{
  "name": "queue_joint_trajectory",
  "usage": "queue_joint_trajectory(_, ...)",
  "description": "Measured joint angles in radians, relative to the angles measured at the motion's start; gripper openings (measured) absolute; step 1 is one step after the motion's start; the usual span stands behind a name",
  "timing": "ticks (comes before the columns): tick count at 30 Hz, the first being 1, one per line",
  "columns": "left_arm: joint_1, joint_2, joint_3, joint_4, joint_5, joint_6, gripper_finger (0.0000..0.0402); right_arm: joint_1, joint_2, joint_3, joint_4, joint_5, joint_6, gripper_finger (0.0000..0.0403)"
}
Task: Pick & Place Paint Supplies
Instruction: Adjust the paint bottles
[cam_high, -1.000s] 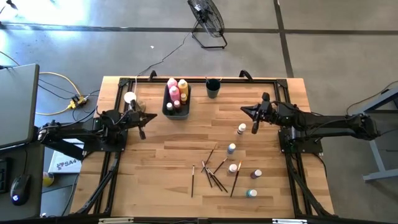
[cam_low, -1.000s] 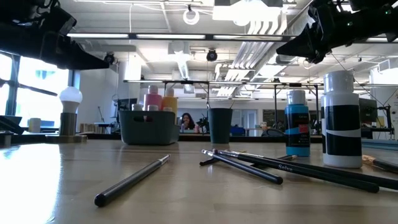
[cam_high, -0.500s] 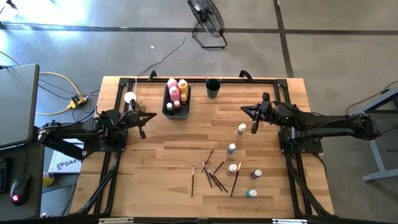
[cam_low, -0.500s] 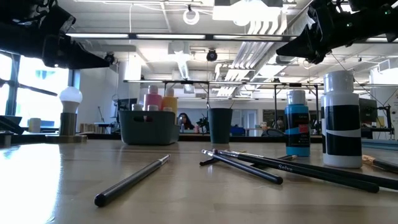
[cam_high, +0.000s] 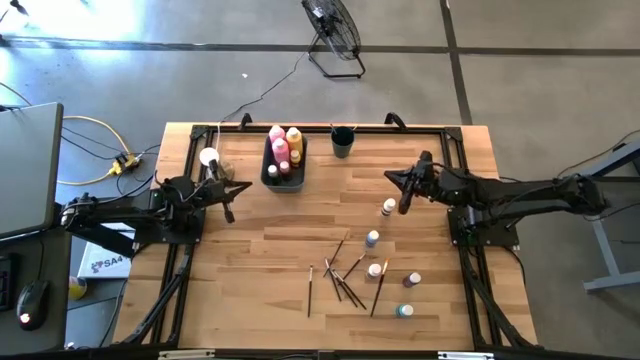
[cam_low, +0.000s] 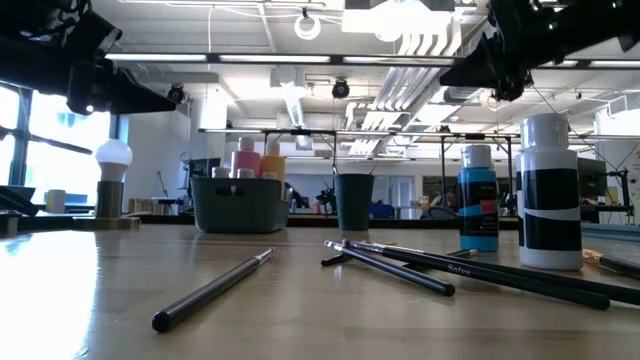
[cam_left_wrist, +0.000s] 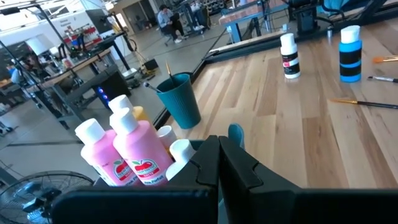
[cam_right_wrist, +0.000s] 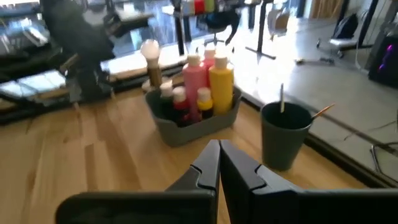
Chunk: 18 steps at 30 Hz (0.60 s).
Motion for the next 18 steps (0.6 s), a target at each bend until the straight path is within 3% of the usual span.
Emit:
queue_joint_trajectory(10,0.000,0.000,0.000,-0.017,-0.022,0.019,0.0000,0.134,0.227,0.333,-0.429,0.037,0.187,0.0003)
queue_joint_trajectory(18,0.000,0.000,0.000,-0.018,-0.019,-0.002,0.0000,0.202,0.353,0.494,-0.540,-0.071,0.212,0.0003)
